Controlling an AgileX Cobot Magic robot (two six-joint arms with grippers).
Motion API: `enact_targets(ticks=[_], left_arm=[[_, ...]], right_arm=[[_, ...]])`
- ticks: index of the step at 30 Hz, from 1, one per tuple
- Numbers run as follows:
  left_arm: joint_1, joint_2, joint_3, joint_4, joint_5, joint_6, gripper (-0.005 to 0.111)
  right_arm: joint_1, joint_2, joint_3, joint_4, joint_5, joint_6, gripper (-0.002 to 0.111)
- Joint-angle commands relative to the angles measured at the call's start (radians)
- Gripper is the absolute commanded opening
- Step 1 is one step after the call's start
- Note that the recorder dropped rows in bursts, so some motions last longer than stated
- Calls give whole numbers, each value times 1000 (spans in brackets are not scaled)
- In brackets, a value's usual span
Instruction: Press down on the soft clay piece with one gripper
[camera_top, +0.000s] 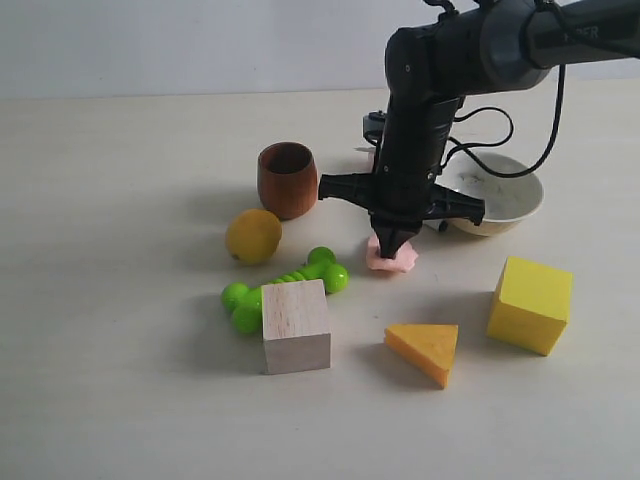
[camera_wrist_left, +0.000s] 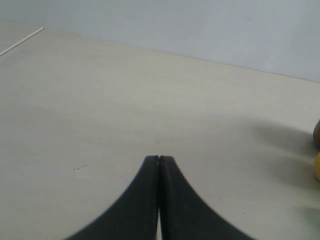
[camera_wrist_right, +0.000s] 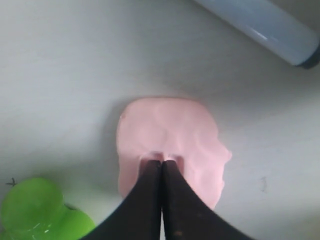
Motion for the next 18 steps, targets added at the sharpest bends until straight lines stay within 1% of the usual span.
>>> enact_targets(ticks=[1, 8, 10, 15, 18], left_arm=[[-6, -6, -1, 1, -7, -2, 0], [-6, -6, -1, 1, -7, -2, 0], [-6, -6, -1, 1, -7, -2, 0], [-6, -6, -1, 1, -7, -2, 0], [-6, -6, -1, 1, -7, -2, 0]], right_arm=[[1, 20, 2, -1, 3, -4, 0], [1, 23, 0, 30, 3, -9, 0], [1, 15, 0, 30, 0, -15, 2], [1, -22, 0, -2, -15, -27, 18], [1, -28, 0, -7, -5, -24, 24]])
